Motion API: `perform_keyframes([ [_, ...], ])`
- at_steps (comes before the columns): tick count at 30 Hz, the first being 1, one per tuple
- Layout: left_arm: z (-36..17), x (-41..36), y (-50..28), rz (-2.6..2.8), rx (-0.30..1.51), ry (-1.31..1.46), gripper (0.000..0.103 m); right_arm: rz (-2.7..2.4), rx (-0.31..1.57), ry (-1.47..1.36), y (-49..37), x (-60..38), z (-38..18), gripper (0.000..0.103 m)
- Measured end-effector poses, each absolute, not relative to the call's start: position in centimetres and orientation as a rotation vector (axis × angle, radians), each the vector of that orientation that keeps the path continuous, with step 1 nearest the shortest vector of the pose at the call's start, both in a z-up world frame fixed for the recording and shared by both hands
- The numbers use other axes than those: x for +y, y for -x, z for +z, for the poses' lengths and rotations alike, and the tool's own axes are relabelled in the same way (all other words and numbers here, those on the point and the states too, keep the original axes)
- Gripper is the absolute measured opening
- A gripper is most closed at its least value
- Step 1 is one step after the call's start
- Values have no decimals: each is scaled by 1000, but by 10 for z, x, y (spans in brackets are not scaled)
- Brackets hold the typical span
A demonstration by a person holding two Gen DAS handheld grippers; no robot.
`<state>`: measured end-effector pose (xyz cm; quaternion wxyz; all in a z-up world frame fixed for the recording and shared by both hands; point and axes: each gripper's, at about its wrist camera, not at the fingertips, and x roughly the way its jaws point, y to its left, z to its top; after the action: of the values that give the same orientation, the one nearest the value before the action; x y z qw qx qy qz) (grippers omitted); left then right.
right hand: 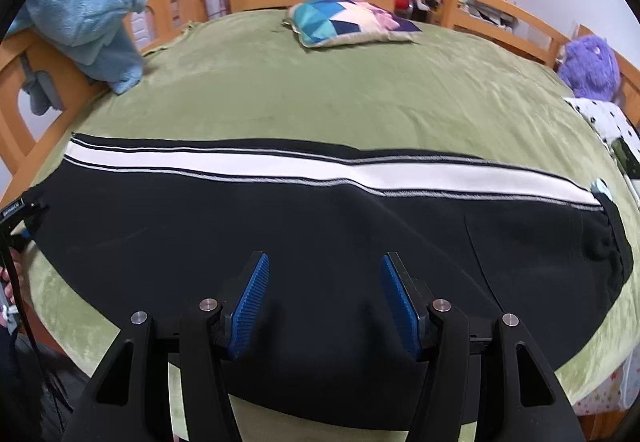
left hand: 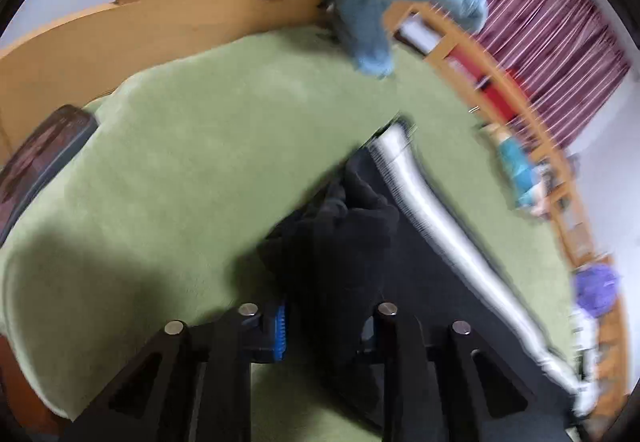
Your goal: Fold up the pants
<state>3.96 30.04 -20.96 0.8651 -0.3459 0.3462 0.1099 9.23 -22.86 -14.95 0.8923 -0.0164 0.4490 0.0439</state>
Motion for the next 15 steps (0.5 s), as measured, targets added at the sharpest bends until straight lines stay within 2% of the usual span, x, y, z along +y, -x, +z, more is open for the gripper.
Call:
perform_keyframes([
  [7, -140, 231, -49, 276, 652, 356, 15, 70, 907, -64, -87, -266, -154, 58],
  [15, -67, 88, -66, 35, 595, 128, 14, 40, 861, -175, -76, -326, -161, 58],
])
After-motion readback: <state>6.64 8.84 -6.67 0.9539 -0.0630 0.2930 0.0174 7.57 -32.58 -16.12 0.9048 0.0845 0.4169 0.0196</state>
